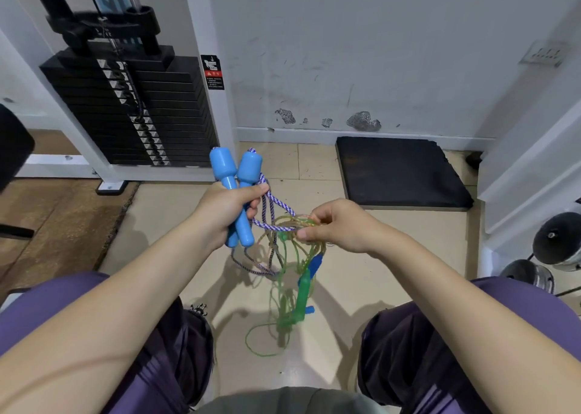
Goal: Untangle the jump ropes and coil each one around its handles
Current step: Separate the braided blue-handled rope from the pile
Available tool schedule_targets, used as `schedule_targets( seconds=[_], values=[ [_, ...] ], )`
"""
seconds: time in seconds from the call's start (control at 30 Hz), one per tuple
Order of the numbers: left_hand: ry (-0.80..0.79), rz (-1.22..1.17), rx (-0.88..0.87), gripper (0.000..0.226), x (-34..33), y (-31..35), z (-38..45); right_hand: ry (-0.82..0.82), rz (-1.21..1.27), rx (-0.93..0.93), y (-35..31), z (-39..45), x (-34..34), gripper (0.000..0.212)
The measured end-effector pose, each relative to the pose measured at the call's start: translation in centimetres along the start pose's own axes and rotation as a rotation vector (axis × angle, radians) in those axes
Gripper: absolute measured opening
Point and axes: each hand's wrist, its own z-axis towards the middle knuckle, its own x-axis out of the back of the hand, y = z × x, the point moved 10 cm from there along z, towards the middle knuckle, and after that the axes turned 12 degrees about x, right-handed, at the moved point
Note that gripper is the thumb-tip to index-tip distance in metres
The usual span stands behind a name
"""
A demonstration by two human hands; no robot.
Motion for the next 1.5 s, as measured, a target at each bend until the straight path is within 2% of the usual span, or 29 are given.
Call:
schedule_targets(
  seconds=[0.2,0.33,0.43,0.5,0.57,0.67,0.73,0.83,0.9,1.0,1.1,1.2,1.33,1.4,1.43,1.5],
  values=[
    [0.124,0.04,-0.075,0.028,1.3,0.8,0.0,0.206,0.299,0.136,-0.5,-0.3,4.2,0.011],
    [0.201,0.09,-0.122,0.028,1.7,1.2,-0.1,0.185,0.506,0.18,-0.5,-0.5,3.7,0.018],
    [0.203,0.074,-0.125,0.028,1.8,1.4,-0.1,0.204,0.696,0.22,-0.7,-0.5,4.0,0.016],
    [0.198,0.064,-0.133,0.029,1.7,1.6,-0.2,0.201,0.823,0.25,-1.2,-0.5,4.2,0.023],
    [0.18,0.056,-0.138,0.03,1.4,1.6,-0.3,0.181,0.876,0.249,-1.6,-0.7,4.1,0.016],
    [0.109,0.002,-0.14,0.032,0.7,1.5,-0.6,0.139,0.697,0.195,-1.9,-0.9,3.7,0.011],
    [0.065,0.007,-0.164,0.034,0.1,1.8,-1.0,0.091,0.396,0.13,-1.3,-0.9,3.1,0.011],
    [0.025,0.025,-0.183,0.034,-0.8,2.1,-1.5,-0.037,-0.057,0.018,-0.3,-1.0,1.4,0.023],
    [0.01,0.042,-0.172,0.034,-1.2,1.9,-1.6,-0.099,-0.183,0.013,-0.3,-0.9,0.2,0.025],
    [0.0,0.036,-0.154,0.033,-1.3,1.5,-1.6,-0.126,-0.38,0.098,-1.2,-0.5,-0.2,0.015],
    [0.037,0.046,-0.139,0.031,-0.7,1.5,-1.2,-0.117,-0.167,0.142,-1.2,-0.2,0.0,0.011],
    [0.083,0.114,-0.113,0.027,-0.4,0.9,-0.6,0.021,0.133,0.174,-1.8,-0.1,1.5,0.01],
    [0.166,0.242,-0.107,0.027,-0.2,0.1,-0.4,0.132,0.568,0.312,-4.3,-0.3,3.5,0.01],
    [0.241,0.246,-0.114,0.023,0.9,0.5,-0.2,0.217,0.75,0.289,-4.0,-0.7,5.3,0.016],
    [0.274,0.221,-0.119,0.021,1.5,0.8,-0.1,0.246,0.759,0.265,-3.7,-0.9,6.2,0.02],
    [0.318,0.181,-0.135,0.022,2.4,1.5,-0.1,0.25,0.611,0.213,-3.1,-1.2,6.9,0.034]
  ],
)
